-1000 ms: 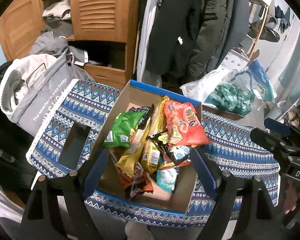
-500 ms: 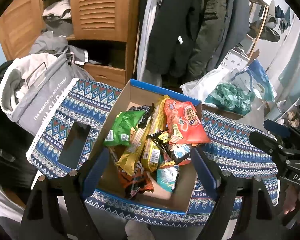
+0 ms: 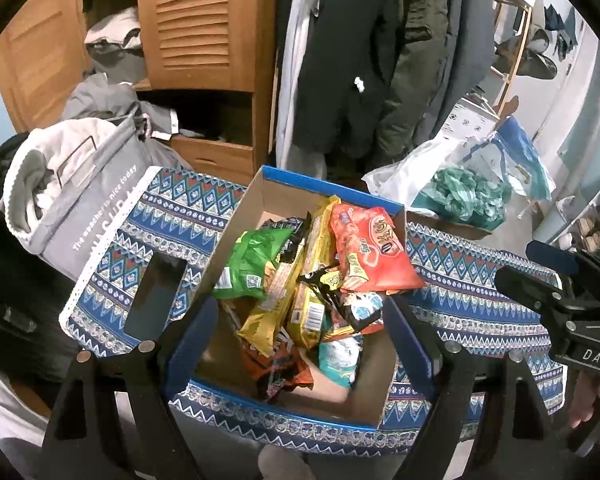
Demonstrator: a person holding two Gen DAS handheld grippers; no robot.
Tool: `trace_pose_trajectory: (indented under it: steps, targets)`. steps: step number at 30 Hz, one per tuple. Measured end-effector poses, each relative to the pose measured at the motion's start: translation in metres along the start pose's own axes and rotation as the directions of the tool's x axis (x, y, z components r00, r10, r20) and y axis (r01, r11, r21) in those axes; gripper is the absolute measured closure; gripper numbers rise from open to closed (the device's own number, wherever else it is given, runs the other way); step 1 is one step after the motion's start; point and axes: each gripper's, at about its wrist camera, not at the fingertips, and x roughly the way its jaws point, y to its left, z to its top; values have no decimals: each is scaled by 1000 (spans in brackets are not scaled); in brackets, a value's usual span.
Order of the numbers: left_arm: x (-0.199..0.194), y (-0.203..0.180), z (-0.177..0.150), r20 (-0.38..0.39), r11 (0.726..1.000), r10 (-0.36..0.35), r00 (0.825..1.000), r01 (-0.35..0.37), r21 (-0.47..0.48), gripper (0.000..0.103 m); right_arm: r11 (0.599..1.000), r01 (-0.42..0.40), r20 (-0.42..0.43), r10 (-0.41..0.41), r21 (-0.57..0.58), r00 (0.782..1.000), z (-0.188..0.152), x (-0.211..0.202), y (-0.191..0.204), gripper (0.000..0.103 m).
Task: Organize snacks
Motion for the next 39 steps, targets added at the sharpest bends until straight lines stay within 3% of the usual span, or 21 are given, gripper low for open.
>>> trace_pose_trajectory:
  steps: [22,39]
  targets:
    - [0,-2,-1,1,998,46,999,-46,39,17,1000,2,-6,-2,2,1000,-4,2,-5,26]
    - [2,-8,-3,-10,998,37,999,-36,54,17,1000,2,-9,-2,2,1000,-5,2,-5,26]
